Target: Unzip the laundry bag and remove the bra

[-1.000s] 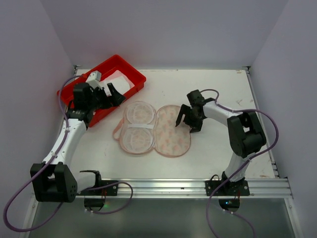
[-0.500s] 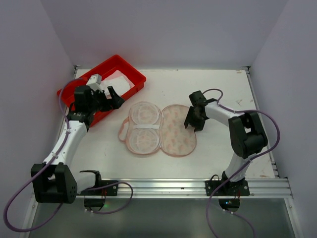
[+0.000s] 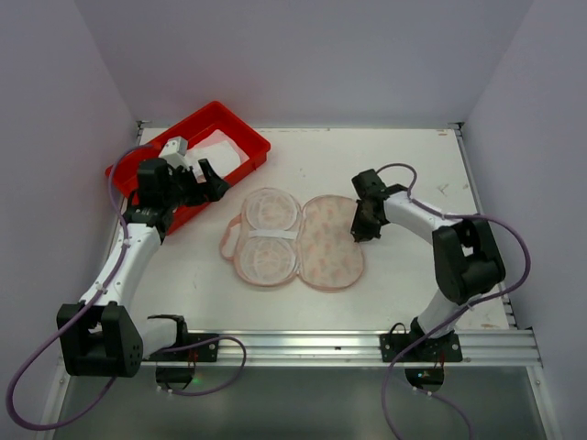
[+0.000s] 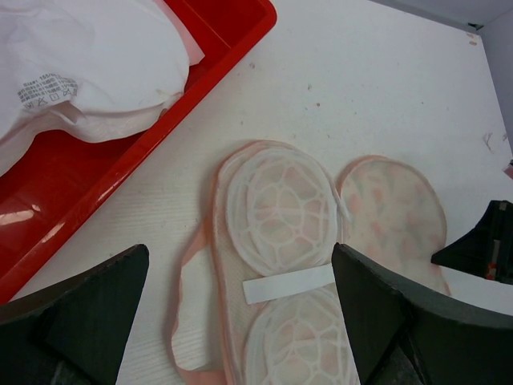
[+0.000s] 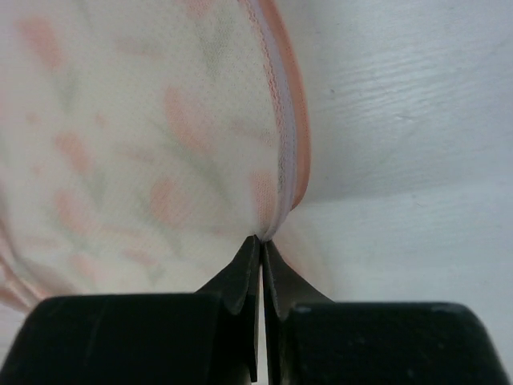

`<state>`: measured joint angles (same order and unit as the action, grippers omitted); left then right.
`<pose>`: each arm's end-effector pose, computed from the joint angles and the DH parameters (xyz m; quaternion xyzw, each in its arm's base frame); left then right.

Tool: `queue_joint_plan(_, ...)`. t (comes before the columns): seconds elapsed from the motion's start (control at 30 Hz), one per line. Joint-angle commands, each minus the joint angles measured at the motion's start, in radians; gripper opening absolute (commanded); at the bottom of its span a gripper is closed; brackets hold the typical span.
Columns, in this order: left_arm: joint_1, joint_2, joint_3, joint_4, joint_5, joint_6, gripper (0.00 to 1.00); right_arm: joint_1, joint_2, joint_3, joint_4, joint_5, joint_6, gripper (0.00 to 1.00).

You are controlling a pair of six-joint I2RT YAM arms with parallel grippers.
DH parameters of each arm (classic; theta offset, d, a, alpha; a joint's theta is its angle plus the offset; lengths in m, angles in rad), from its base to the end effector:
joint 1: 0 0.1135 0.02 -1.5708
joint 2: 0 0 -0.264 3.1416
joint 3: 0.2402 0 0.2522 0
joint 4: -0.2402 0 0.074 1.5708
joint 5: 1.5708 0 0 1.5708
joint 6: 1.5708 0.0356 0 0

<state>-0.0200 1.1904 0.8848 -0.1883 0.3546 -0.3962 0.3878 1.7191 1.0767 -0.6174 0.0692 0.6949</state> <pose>0.2679 -0.0177 0.2912 -0.0692 0.8471 -0.2524 0.4626 0.3014 0.1205 0.1716 0.1563 0.9749 0.0505 0.1503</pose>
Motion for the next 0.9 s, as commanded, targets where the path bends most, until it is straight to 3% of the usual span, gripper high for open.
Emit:
queue_joint_plan(0.0,0.0,-0.023,-0.006,0.032,0.009,0.028,1.0,0.0,-0.143,0.054,-0.086,0.127,-0.079,0.0)
queue_joint_plan(0.2,0.0,-0.02,-0.009,0.029,0.003,0.023,1.0,-0.015,-0.271,0.208,-0.271,0.286,-0.195,0.0)
queue_joint_plan(0.3,0.0,-0.012,-0.007,0.02,-0.011,0.019,1.0,-0.012,-0.27,0.34,-0.356,0.279,-0.253,0.0)
queue_joint_plan(0.57,0.0,-0.011,-0.012,0.012,-0.032,0.019,1.0,0.036,-0.138,0.508,-0.332,-0.115,-0.296,0.0)
queue_joint_plan(0.87,0.0,-0.009,-0.01,0.001,-0.049,0.025,1.0,0.126,0.06,0.356,-0.145,-0.31,-0.248,0.01)
